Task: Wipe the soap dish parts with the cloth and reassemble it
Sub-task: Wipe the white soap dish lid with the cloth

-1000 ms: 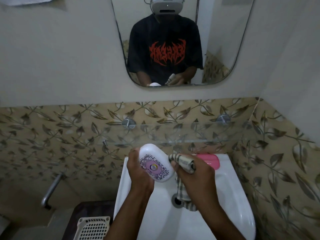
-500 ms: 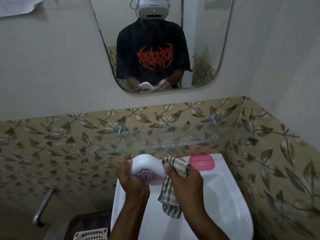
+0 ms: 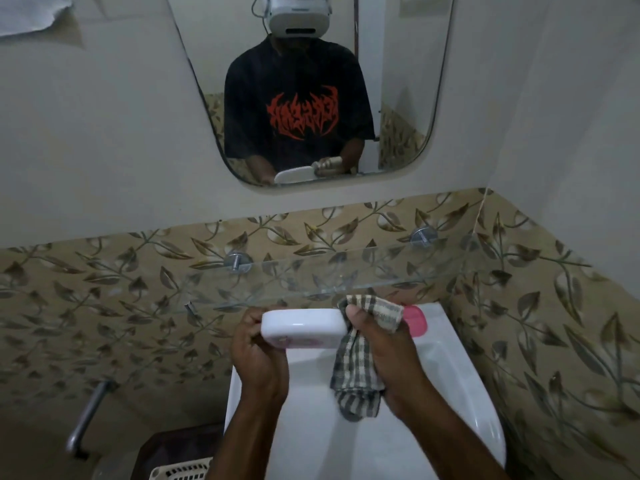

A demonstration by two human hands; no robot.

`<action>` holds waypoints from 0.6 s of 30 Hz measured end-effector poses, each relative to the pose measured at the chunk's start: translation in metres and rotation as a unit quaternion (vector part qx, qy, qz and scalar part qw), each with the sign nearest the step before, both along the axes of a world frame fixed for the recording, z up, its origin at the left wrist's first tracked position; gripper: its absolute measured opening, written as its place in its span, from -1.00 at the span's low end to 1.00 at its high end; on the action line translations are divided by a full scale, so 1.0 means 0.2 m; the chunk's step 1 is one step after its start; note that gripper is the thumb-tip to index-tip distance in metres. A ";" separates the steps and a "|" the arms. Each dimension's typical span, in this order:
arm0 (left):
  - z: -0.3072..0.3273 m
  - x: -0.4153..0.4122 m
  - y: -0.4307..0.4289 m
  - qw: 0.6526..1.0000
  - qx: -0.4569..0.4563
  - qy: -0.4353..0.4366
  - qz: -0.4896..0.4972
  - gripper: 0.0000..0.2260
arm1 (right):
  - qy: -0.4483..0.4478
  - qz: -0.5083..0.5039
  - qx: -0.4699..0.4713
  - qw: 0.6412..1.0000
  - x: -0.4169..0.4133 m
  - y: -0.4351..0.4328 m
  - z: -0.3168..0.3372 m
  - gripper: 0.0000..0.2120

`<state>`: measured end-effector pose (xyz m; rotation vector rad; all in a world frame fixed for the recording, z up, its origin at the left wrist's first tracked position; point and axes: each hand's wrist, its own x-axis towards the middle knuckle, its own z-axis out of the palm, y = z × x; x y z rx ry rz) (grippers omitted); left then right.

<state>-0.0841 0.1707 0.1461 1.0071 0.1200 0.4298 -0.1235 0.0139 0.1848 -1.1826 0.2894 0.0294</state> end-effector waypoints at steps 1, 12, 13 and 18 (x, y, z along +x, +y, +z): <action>0.01 0.00 0.02 0.996 0.087 -0.027 0.008 -0.75 | -0.055 0.011 -0.104 0.993 0.02 -0.05 0.04 -0.92; 0.10 -0.07 -0.19 0.880 0.453 -0.068 0.125 -0.60 | -0.305 0.017 -0.414 0.857 0.03 -0.01 0.09 -0.86; 0.10 -0.07 -0.19 0.891 0.430 -0.055 0.131 -0.54 | -0.310 -0.003 -0.421 0.853 0.02 0.00 0.08 -0.81; 0.09 -0.09 -0.20 0.934 0.331 -0.045 0.129 -0.46 | -0.264 -0.077 -0.364 0.890 0.00 -0.03 0.07 -0.73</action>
